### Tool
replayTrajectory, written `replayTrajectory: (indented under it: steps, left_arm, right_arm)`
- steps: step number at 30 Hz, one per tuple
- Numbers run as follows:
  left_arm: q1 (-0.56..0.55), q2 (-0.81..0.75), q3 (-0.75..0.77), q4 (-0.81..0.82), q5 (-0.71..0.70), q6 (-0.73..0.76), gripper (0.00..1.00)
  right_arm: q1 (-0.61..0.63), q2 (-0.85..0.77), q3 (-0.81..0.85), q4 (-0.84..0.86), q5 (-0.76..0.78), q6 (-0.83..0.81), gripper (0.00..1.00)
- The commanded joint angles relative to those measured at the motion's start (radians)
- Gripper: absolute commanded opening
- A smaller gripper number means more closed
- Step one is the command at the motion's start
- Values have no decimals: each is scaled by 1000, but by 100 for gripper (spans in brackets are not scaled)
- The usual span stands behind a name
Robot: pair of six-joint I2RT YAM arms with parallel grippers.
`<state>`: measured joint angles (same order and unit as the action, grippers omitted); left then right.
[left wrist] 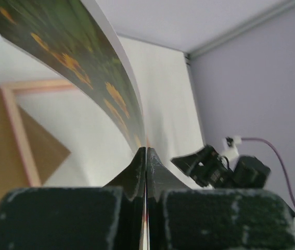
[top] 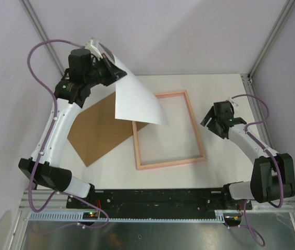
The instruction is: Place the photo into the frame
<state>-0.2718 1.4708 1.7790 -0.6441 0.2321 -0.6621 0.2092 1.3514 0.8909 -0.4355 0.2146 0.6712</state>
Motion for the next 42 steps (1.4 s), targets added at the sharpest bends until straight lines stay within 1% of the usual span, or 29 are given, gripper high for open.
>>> replayTrajectory:
  steps: [1,4,11,14,18,24,28,35,42]
  left_arm:
    - [-19,-86,-155,236,271,-138,0]
    - [-32,-137,-319,378,352,-183,0]
    - [-38,-296,-828,765,433,-283,0]
    - [-32,-329,-1016,877,438,-317,0]
    - [-8,-347,-1171,961,438,-334,0]
    - [31,-371,-1276,973,411,-322,0]
    - [49,-359,-1307,971,358,-308,0]
    - [59,-280,-1287,1011,271,-298,0]
    - [62,-160,-1244,1064,254,-290,0]
  right_arm:
    - [-73,-1,-46,84,-73,-21,81]
    - [-103,30,-71,110,-102,-8,80]
    - [-111,59,-120,145,-137,9,79]
    - [-111,68,-131,153,-150,10,79]
    - [-109,84,-137,157,-159,5,79]
    - [-101,96,-150,164,-168,-4,79]
    - [-94,109,-152,170,-183,-8,79]
    - [-50,114,-165,158,-175,0,79]
    - [-12,33,-233,148,-187,21,79]
